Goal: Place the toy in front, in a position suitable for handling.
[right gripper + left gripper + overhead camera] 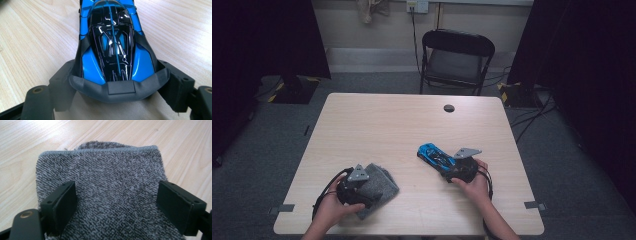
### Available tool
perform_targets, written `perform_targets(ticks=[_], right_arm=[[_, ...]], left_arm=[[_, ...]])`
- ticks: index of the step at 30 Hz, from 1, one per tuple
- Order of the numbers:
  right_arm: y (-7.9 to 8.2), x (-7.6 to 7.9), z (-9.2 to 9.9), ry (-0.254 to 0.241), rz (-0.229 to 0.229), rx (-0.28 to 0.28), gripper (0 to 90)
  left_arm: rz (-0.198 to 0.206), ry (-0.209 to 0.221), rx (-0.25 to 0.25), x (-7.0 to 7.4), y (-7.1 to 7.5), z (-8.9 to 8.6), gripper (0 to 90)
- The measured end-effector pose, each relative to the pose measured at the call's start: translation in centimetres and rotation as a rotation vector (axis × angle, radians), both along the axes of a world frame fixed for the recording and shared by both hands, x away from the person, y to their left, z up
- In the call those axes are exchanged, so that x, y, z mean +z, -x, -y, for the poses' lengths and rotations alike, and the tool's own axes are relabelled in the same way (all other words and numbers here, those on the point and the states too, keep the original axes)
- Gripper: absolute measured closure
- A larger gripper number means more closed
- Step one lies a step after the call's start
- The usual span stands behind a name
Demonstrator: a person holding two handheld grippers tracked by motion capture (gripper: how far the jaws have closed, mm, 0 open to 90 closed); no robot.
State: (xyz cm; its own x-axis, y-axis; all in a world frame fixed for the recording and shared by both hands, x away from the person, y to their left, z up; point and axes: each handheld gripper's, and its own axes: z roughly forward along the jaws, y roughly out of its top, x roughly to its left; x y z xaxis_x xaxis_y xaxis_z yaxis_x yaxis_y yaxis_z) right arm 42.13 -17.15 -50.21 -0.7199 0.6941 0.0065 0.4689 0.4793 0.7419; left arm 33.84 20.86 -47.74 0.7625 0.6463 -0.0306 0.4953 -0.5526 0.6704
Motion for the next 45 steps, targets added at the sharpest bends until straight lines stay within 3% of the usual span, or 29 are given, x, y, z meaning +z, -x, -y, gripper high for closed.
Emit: perform_targets(ticks=[1, 6, 12, 17, 20, 23, 27, 29, 33, 36, 41, 45], right_arm=[[0.0, 0.0, 0.0, 0.000, 0.000, 0.000, 23.8], [0.0, 0.0, 0.0, 0.000, 0.000, 0.000, 23.8], [0.0, 0.0, 0.0, 0.000, 0.001, 0.000, 23.8], [0.0, 0.0, 0.0, 0.001, 0.001, 0.000, 23.7], [0.0, 0.0, 0.0, 0.001, 0.000, -0.001, 23.8], [0.0, 0.0, 0.0, 0.001, 0.000, -0.001, 23.8], [0.0, 0.0, 0.0, 0.001, 0.001, 0.000, 23.8], [0.0, 0.0, 0.0, 0.001, 0.001, 0.000, 23.8], [0.0, 0.0, 0.0, 0.000, 0.000, -0.001, 23.8], [0.0, 0.0, 0.0, 0.001, 0.000, 0.000, 23.7], [0.0, 0.0, 0.0, 0.001, 0.000, 0.000, 23.8], [0.0, 0.0, 0.0, 0.001, 0.000, 0.000, 23.8]], left_arm=[[0.013, -0.023, 0.007, -0.1, 0.0, 0.1, 16.5], [0.011, -0.030, 0.016, -0.7, -0.2, -0.1, 16.3], [0.020, -0.023, 0.014, -1.2, -0.1, -0.2, 15.1], [0.034, 0.018, 0.012, -1.7, 0.1, -0.6, 14.9], [0.023, -0.004, 0.015, -1.5, 0.0, -0.4, 17.8], [0.017, -0.006, 0.014, -1.2, -0.1, -0.4, 29.4], [0.028, 0.012, 0.015, -1.3, 0.0, -0.8, 38.1], [0.028, 0.015, 0.009, -1.1, 0.1, -0.8, 48.1], [0.025, 0.019, 0.043, -1.0, 0.3, -0.8, 62.3], [0.027, 0.010, 0.065, -1.0, 0.3, -0.6, 66.2], [-0.014, 0.016, 0.098, -0.7, 0.2, -0.5, 73.0], [-0.097, 0.078, 0.143, -0.3, -0.1, -0.9, 74.5]])
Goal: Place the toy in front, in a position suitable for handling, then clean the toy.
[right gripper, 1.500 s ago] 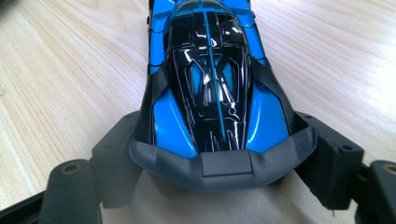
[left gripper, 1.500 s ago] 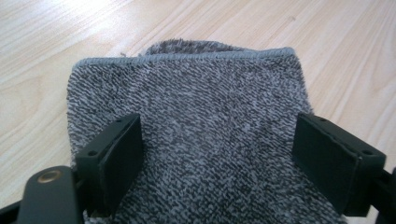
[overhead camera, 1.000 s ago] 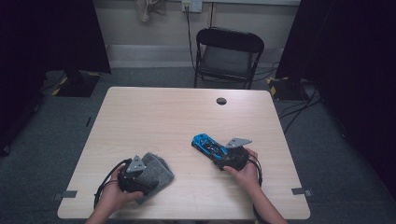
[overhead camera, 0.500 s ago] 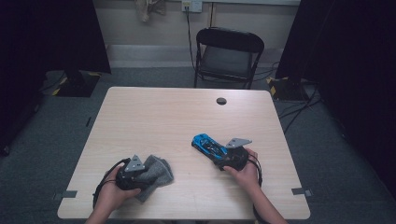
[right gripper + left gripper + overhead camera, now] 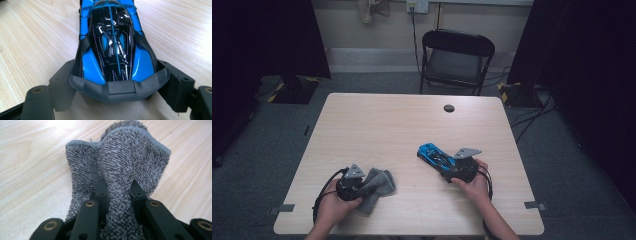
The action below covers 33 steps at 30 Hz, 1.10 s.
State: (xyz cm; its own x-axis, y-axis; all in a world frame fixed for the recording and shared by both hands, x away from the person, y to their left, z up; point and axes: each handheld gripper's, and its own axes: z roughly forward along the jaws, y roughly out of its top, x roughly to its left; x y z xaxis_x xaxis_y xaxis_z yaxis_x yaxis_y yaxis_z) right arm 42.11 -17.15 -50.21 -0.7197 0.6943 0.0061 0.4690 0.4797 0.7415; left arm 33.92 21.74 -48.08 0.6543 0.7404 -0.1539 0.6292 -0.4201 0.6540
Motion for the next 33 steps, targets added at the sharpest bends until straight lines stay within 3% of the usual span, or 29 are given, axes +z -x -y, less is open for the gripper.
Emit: perform_targets(ticks=[4, 12, 14, 26, 33], right_arm=[[0.0, 0.0, 0.0, -0.001, -0.001, -0.001, 23.7], [0.0, 0.0, 0.0, -0.001, 0.000, 0.000, 23.8], [0.0, 0.0, 0.0, -0.001, 0.000, 0.000, 23.7], [0.0, 0.0, 0.0, 0.000, 0.000, 0.001, 23.7], [0.0, 0.0, 0.0, 0.001, 0.001, 0.001, 23.8]], left_arm=[[-0.005, 0.004, 0.003, 0.4, 0.1, 0.0, 75.4], [-0.006, 0.076, 0.006, 1.9, -0.1, 0.9, 75.9], [0.016, 0.069, -0.005, 2.1, -0.4, 1.3, 75.9], [0.034, 0.106, -0.037, 3.2, -2.2, 4.7, 75.9], [0.057, 0.097, -0.049, 3.9, -3.2, 6.3, 75.9]])
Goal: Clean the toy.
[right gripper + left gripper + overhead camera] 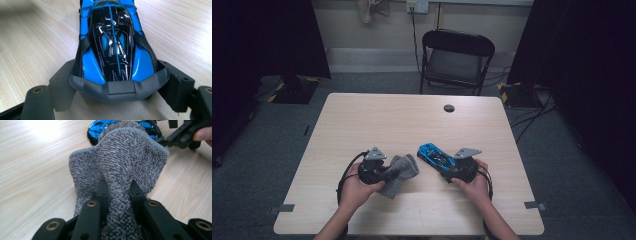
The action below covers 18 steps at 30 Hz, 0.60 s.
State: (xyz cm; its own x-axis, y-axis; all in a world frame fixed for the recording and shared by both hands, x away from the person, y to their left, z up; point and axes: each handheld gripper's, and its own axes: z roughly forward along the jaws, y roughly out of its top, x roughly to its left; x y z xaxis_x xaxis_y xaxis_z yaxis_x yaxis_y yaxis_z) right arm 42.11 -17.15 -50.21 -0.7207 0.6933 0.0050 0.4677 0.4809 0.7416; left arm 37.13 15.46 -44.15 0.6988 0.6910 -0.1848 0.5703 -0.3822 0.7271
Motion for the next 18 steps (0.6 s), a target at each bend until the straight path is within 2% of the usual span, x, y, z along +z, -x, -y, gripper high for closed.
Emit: perform_targets(ticks=[9, 18], right_arm=[[0.0, 0.0, 0.0, -0.001, 0.000, -0.001, 23.8], [0.0, 0.0, 0.0, 0.000, 0.000, -0.002, 23.8]], left_arm=[[0.010, 0.013, -0.012, 1.2, -1.6, 1.7, 75.9], [0.015, 0.032, -0.024, 1.5, -2.8, 3.7, 76.0]])
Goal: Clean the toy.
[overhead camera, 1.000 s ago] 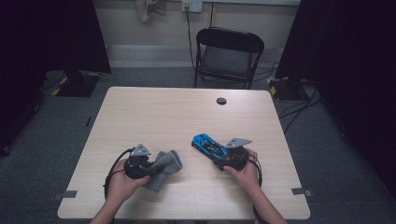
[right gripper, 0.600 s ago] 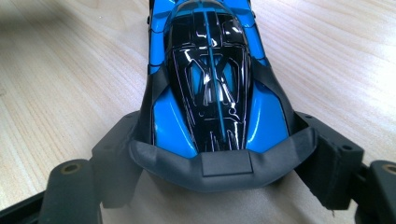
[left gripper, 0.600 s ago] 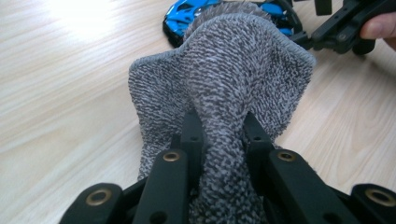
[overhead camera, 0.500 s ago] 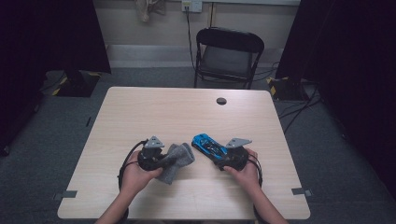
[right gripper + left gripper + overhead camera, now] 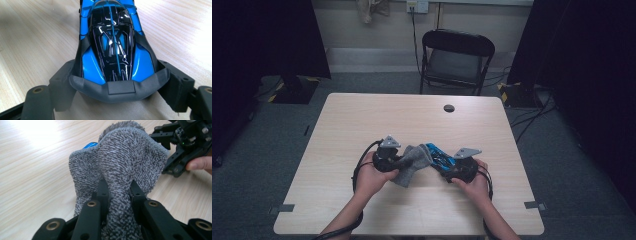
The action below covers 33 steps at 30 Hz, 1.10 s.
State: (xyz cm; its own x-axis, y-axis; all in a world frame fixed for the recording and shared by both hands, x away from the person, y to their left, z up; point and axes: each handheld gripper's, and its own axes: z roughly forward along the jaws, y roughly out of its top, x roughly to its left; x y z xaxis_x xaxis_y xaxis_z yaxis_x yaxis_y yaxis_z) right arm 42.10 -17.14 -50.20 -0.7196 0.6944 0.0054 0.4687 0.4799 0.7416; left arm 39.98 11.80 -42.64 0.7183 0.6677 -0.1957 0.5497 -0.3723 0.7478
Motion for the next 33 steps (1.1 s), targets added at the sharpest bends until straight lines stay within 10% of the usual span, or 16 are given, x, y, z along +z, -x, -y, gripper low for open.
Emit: perform_targets(ticks=[33], right_arm=[[0.0, 0.0, 0.0, 0.001, 0.000, 0.002, 23.8]], left_arm=[[-0.053, 0.074, -0.012, -1.8, -3.5, 8.8, 75.9]])
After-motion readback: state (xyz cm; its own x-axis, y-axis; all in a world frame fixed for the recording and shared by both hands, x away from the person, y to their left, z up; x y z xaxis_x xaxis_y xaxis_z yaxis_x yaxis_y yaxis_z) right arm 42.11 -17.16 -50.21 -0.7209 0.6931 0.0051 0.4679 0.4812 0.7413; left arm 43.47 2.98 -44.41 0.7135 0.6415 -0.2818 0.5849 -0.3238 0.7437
